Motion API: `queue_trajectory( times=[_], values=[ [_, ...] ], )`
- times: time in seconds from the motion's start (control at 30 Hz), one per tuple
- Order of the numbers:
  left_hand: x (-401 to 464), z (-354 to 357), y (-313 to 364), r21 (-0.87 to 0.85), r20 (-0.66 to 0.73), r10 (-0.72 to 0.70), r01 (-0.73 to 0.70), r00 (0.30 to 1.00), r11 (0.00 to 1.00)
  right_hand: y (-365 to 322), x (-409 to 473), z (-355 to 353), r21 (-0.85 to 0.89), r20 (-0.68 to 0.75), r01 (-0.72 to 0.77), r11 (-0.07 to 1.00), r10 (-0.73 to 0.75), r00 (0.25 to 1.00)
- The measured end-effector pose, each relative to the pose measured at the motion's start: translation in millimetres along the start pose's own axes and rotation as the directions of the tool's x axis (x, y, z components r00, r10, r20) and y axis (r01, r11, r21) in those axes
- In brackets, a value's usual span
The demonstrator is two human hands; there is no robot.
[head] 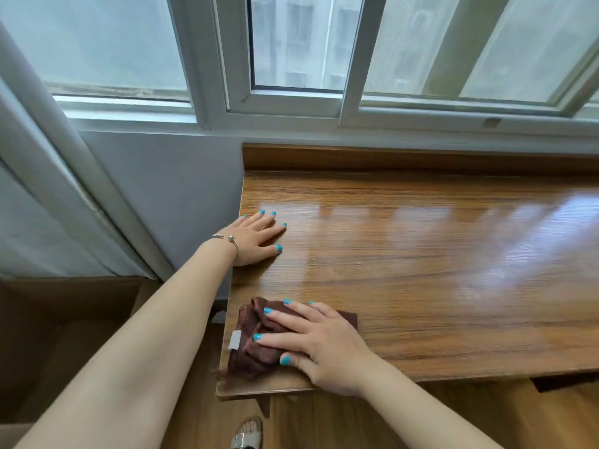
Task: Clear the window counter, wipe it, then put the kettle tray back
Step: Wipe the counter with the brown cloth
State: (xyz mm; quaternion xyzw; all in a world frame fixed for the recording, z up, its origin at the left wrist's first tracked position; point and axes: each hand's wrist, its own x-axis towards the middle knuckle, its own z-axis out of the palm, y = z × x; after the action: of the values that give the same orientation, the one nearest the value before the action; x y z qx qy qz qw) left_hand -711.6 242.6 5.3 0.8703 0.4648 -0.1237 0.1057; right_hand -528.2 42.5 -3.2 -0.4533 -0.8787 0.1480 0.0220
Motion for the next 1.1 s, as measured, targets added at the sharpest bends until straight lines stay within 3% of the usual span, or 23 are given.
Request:
queue_trajectory(
  times=[0.3, 0.4, 0.6, 0.73, 0.93, 1.1],
  values=[
    [33.7, 10.6, -34.1, 0.0, -0.068, 0.005, -0.005, 0.998, 1.0, 60.1, 118.7, -23.4, -0.084, -0.038, -0.128, 0.988, 0.125, 0.991],
    [29.6, 14.6, -35.0, -0.044, -0.141, 0.015, -0.021, 0.99, 0.999, 35.2, 91.2, -14.2, -0.067, -0.073, -0.096, 0.993, 0.091, 0.993],
    [24.3, 15.8, -26.7, 0.016, -0.169, 0.01, -0.008, 0.986, 1.0, -12.7, 5.0, 10.7, -0.058, -0.006, 0.186, 0.981, -0.187, 0.982],
    [23.7, 15.4, -29.1, 0.14, -0.205, -0.002, 0.031, 0.979, 0.99, -7.6, 36.9, 2.9, -0.02, 0.011, 0.179, 0.984, -0.179, 0.984],
    [28.1, 3.7, -33.0, 0.146, -0.104, 0.039, -0.024, 0.994, 0.989, 17.2, 133.7, -16.7, -0.104, -0.007, 0.056, 0.993, -0.057, 0.998],
    [28.4, 6.7, -30.2, 0.029, -0.13, 0.013, -0.009, 0.991, 1.0, -2.1, 99.0, -0.2, -0.084, -0.061, 0.059, 0.995, -0.064, 0.996]
  ],
)
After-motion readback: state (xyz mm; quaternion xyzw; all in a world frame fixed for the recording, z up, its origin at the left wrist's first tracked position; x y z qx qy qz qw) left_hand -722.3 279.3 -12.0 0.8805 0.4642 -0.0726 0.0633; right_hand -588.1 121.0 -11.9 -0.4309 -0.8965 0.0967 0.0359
